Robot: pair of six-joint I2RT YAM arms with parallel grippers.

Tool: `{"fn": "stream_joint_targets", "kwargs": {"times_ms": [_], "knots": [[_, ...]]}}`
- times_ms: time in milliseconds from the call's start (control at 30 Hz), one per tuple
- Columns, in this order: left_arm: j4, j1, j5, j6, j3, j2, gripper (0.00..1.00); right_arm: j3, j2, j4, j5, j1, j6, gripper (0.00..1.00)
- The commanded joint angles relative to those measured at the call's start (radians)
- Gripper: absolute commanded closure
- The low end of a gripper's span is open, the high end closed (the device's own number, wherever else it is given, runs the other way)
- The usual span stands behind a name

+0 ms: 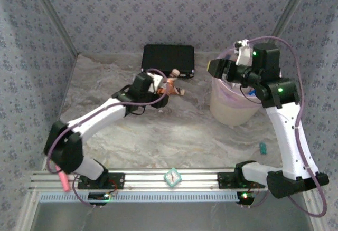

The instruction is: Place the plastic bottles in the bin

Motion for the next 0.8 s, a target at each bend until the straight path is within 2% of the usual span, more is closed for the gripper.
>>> {"fn": "stream_joint_targets", "kwargs": {"times_ms": [0,100,233,367,567,700,767], "knots": [[0.305,0.003,0.1,-0.147,-0.107,-0.117,0.65,-0.027,0.011,0.149,-0.038,0.051,0.089,0.24],[0.409,0.001,0.128,-0.205,-0.129,-0.174,0.67,-0.089,0.023,0.271,-0.04,0.133,0.144,0.24],[0.495,-0.015,0.156,-0.241,-0.131,-0.195,0.69,-0.104,0.071,0.317,-0.026,0.219,0.156,0.25],[0.543,-0.055,0.143,-0.243,-0.132,-0.197,0.69,-0.088,0.118,0.33,-0.021,0.233,0.155,0.28],[0.526,-0.119,0.108,-0.204,-0.11,-0.204,0.69,-0.02,0.205,0.353,-0.036,0.231,0.129,0.28],[0.546,-0.127,0.107,-0.212,-0.111,-0.208,0.69,-0.013,0.231,0.383,-0.05,0.236,0.141,0.38],[0.551,-0.13,0.112,-0.214,-0.11,-0.205,0.69,-0.017,0.232,0.389,-0.043,0.24,0.142,0.48]]}}
